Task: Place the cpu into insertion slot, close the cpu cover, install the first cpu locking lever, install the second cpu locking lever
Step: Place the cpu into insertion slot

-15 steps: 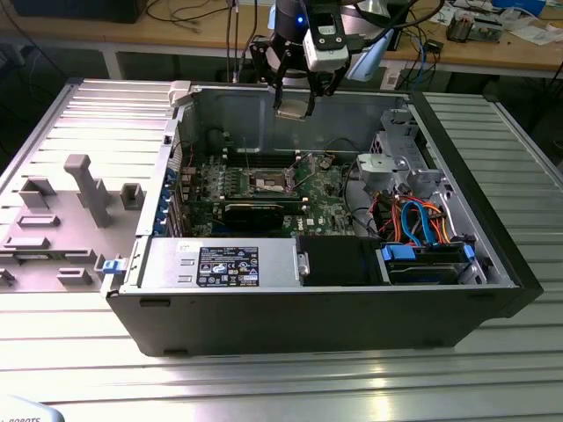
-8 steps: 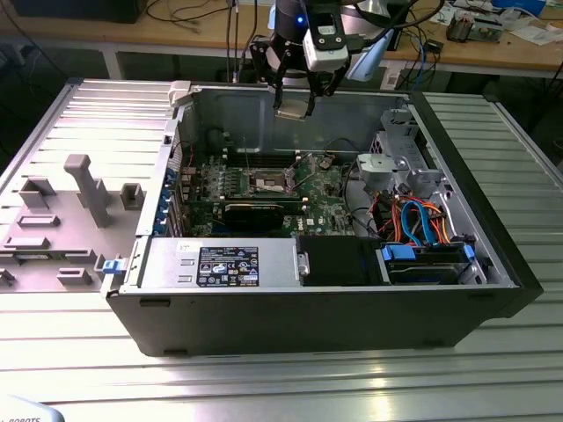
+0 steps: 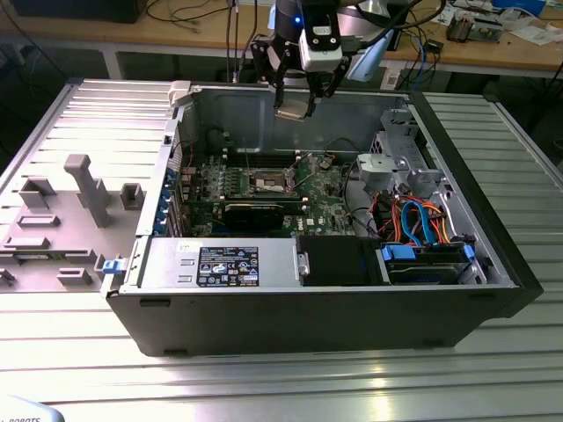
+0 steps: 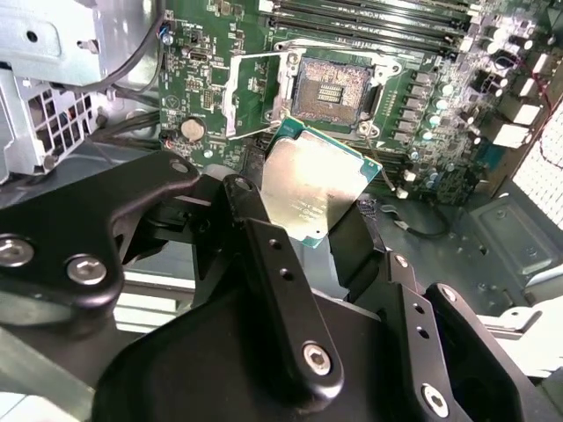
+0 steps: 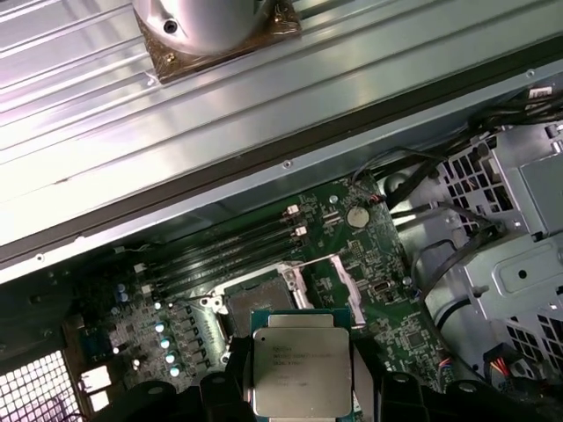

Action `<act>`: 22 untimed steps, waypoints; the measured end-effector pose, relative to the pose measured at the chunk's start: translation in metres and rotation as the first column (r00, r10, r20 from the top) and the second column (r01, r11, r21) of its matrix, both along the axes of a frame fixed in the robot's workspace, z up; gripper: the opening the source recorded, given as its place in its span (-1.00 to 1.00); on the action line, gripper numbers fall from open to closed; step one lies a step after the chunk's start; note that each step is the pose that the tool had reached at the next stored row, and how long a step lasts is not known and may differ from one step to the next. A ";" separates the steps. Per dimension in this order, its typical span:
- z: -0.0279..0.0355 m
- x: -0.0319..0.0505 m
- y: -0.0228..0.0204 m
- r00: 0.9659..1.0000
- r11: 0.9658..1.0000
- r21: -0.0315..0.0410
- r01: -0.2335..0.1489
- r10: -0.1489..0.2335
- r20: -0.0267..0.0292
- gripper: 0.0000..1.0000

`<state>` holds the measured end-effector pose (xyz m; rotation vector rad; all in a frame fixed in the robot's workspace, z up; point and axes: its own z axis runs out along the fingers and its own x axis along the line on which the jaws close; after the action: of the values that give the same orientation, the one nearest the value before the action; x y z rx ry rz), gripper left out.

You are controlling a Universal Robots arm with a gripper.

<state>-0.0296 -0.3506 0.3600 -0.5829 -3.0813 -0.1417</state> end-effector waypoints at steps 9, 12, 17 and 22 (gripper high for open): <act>-0.0016 -0.0001 0.0000 0.997 0.997 0.000 0.081 -0.081 0.000 0.08; -0.0024 -0.0001 0.0000 0.993 0.993 0.000 0.120 -0.120 0.000 0.08; -0.0027 -0.0017 0.0000 0.990 0.990 0.000 0.139 -0.139 0.000 0.08; -0.0027 -0.0019 0.0000 0.990 0.990 0.000 0.141 -0.141 0.000 0.08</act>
<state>-0.0315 -0.3506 0.3573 -0.8004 -3.0386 -0.1419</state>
